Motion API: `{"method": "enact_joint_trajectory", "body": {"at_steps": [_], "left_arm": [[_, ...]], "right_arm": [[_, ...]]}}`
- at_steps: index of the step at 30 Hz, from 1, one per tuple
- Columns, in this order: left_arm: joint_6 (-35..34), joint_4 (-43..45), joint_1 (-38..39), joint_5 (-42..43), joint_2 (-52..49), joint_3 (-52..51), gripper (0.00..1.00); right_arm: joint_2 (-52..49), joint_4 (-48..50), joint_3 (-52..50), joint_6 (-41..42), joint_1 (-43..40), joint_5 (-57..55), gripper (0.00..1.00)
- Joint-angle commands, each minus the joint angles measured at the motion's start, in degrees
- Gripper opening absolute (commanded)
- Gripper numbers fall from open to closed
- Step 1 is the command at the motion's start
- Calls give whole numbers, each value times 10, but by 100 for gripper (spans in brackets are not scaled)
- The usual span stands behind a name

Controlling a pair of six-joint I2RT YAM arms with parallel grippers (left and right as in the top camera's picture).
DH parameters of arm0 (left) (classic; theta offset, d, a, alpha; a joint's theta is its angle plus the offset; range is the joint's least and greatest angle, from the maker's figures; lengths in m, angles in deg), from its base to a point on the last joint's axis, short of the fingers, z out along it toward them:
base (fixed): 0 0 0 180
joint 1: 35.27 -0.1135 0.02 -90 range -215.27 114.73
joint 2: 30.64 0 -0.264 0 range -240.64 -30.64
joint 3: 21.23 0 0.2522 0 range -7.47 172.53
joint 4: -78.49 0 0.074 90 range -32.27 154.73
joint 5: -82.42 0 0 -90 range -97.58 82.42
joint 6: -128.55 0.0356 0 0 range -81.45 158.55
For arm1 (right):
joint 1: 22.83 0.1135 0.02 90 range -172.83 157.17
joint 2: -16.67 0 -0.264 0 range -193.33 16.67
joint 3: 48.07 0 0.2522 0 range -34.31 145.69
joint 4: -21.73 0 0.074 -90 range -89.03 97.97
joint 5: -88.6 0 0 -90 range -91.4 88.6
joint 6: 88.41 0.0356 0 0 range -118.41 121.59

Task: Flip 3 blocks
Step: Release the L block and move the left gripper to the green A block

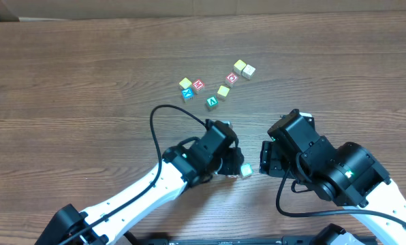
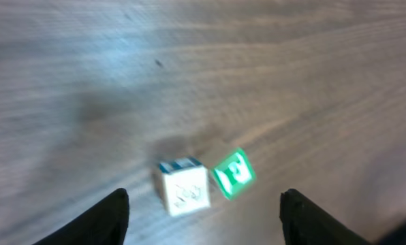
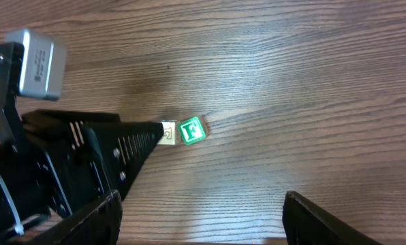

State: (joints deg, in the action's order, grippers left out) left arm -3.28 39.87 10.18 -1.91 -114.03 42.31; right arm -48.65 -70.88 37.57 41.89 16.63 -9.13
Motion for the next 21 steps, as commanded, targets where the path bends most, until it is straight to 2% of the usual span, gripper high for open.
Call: {"method": "enact_joint_trajectory", "body": {"at_steps": [1, 5, 11, 16, 21], "left_arm": [[71, 5, -43, -32, -3, 4, 66], [118, -34, -112, -33, -36, 58, 66], [162, -117, -202, -26, -124, 195, 65], [191, -174, -221, -27, -209, 306, 66], [191, -224, -221, -37, -297, 398, 64]], "right_arm": [[4, 5, -2, -1, 0, -1, 77], [4, 5, -2, -2, 0, -1, 76], [4, 7, -2, -2, 0, -1, 77], [4, 7, -2, -2, 0, -1, 77], [4, 7, -2, -4, 0, 1, 77]]}}
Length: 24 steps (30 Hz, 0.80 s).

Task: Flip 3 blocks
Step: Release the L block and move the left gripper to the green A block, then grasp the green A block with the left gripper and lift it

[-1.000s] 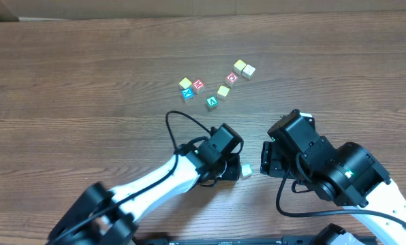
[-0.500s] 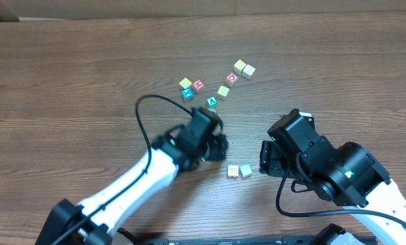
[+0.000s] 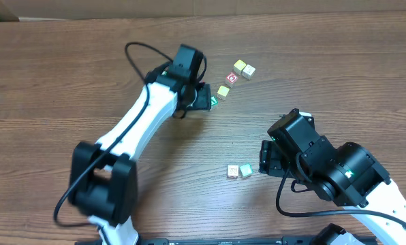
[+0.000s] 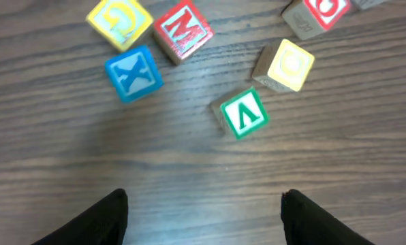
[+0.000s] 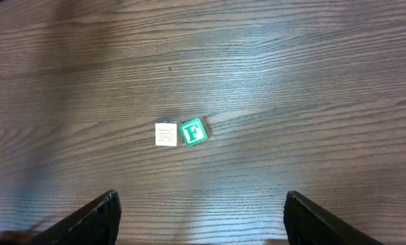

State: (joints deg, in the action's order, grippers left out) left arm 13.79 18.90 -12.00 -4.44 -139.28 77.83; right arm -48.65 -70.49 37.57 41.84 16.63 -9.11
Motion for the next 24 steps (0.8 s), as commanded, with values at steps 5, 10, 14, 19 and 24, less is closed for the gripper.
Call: {"method": "enact_joint_trajectory", "body": {"at_steps": [5, 10, 14, 19, 24], "left_arm": [[19, -45, 0, -12, -120, 105, 63], [20, -54, 4, 2, -158, 134, 63], [5, -44, 12, 13, -163, 135, 61], [-19, -22, 20, 26, -163, 135, 60], [-48, -12, 27, 43, -163, 134, 55]], "right_arm": [[4, 3, -2, -15, 0, 12, 77], [4, 5, -2, -15, 0, 14, 77], [4, 8, -2, -17, 0, 14, 78], [4, 8, -2, -17, 0, 14, 77], [4, 8, -2, -28, 0, 14, 77]]}}
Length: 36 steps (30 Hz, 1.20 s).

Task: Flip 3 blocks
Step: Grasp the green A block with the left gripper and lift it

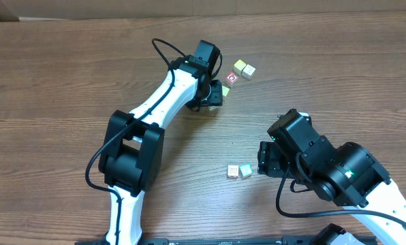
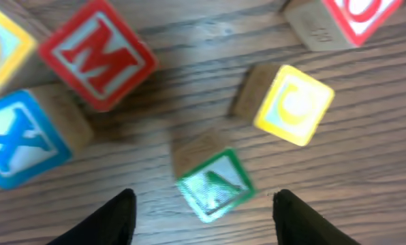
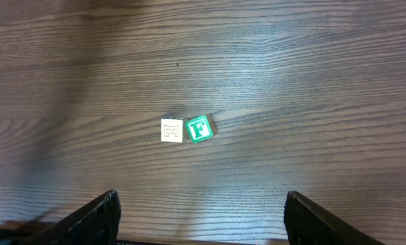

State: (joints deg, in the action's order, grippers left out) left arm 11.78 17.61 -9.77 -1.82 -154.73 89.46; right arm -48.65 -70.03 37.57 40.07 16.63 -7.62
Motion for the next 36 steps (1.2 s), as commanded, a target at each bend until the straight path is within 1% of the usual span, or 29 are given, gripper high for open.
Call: {"method": "enact_joint_trajectory", "body": {"at_steps": [1, 9, 15, 19, 24, 28, 29, 30, 33, 36], "left_arm": [[-37, 0, 5, 17, -9, 18, 53], [-113, -2, 1, 11, -12, 18, 47], [-116, 1, 2, 13, -24, 18, 48], [-116, 0, 1, 13, -46, 18, 46], [-105, 11, -3, 13, -55, 18, 31], [-104, 17, -4, 11, -54, 30, 31], [-94, 17, -4, 11, -54, 35, 30], [-87, 16, -4, 11, -54, 40, 28], [-65, -2, -4, 11, -54, 60, 17], [-42, -37, -2, 10, -53, 84, 12]], "right_arm": [[4, 3, -2, -10, 0, -1, 78], [4, 0, -2, -10, 0, -1, 77], [4, -4, -2, -14, 0, -1, 77], [4, -5, -2, -14, 0, -1, 77], [4, -8, -2, -14, 0, -1, 78], [4, -8, -2, -14, 0, -1, 78], [4, -8, -2, -14, 0, -1, 78], [4, -8, -2, -14, 0, -1, 78], [4, -8, -2, -14, 0, -1, 78], [4, -7, -2, -14, 0, -1, 78]]}}
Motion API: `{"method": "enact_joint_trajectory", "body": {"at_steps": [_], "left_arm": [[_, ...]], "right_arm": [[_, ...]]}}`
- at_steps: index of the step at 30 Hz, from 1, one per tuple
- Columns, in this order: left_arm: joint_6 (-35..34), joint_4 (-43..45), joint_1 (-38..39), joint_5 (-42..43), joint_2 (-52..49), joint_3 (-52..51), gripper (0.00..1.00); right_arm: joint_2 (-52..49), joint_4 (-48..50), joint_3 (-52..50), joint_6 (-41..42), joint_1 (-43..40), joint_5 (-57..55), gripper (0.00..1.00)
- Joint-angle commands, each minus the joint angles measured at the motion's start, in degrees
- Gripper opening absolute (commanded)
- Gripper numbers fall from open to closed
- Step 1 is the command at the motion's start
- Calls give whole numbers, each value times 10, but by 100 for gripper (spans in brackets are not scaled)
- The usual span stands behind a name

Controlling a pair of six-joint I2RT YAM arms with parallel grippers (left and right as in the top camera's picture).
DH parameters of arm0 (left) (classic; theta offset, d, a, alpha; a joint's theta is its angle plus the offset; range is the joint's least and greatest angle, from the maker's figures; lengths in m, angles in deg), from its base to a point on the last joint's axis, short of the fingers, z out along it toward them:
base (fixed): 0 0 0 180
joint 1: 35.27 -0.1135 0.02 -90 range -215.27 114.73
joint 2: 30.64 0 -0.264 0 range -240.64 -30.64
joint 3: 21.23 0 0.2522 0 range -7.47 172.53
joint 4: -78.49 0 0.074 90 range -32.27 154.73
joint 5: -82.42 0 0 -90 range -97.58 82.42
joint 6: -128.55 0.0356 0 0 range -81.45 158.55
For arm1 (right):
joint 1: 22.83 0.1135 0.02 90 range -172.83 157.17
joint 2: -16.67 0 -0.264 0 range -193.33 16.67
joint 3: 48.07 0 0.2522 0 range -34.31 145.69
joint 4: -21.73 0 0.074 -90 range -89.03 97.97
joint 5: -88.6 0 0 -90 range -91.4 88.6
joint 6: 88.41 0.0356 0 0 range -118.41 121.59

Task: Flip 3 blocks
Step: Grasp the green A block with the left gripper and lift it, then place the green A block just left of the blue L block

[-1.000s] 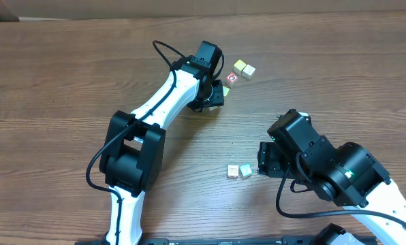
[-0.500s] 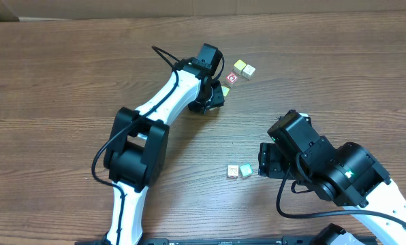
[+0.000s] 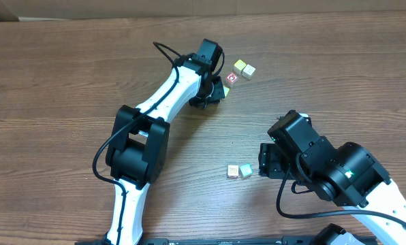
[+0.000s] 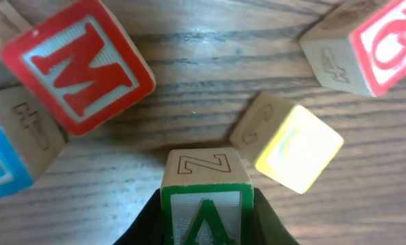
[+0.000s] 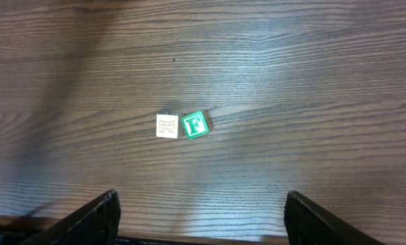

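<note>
My left gripper is shut on the green A block, whose wooden side with a Z faces away; the overhead view shows this gripper down in the far cluster. Around the held block lie a red M block, a yellow block, a red O block and a blue block. A white block and a green F block sit side by side near the front. My right gripper hangs open high above that pair.
A yellow block and a tan block lie at the far right of the cluster. The left arm stretches diagonally across the wooden table. The right arm's bulk fills the front right.
My left gripper, then open just above the green A block, is now lower and shut on it. The right arm has stayed over the white and green F pair.
My left gripper stood open over the white and green F blocks near the front. Then it was open above the far cluster, then lower over the green A block. Now it is shut on that block. The right gripper stayed open throughout.
</note>
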State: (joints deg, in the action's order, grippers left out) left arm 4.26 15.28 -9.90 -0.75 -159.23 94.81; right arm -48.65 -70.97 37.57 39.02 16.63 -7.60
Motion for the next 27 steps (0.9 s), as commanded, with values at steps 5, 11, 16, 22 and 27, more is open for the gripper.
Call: {"method": "enact_joint_trajectory", "body": {"at_steps": [5, 11, 16, 22, 27], "left_arm": [[64, -113, 6, -63, 30, 52, 9], [78, -220, 4, -58, 117, 46, 6], [82, -222, 16, -58, 214, -24, 7], [73, -168, 29, -40, 333, -202, 9], [47, -58, 51, 25, 423, -394, 11]], "right_arm": [[4, -1, -2, -4, 0, -2, 78], [4, -9, -2, -3, 0, -2, 78], [4, -14, -2, -3, 0, -2, 77], [5, -34, -2, -1, 0, -2, 76], [16, -44, -2, -1, 0, -2, 76]]}}
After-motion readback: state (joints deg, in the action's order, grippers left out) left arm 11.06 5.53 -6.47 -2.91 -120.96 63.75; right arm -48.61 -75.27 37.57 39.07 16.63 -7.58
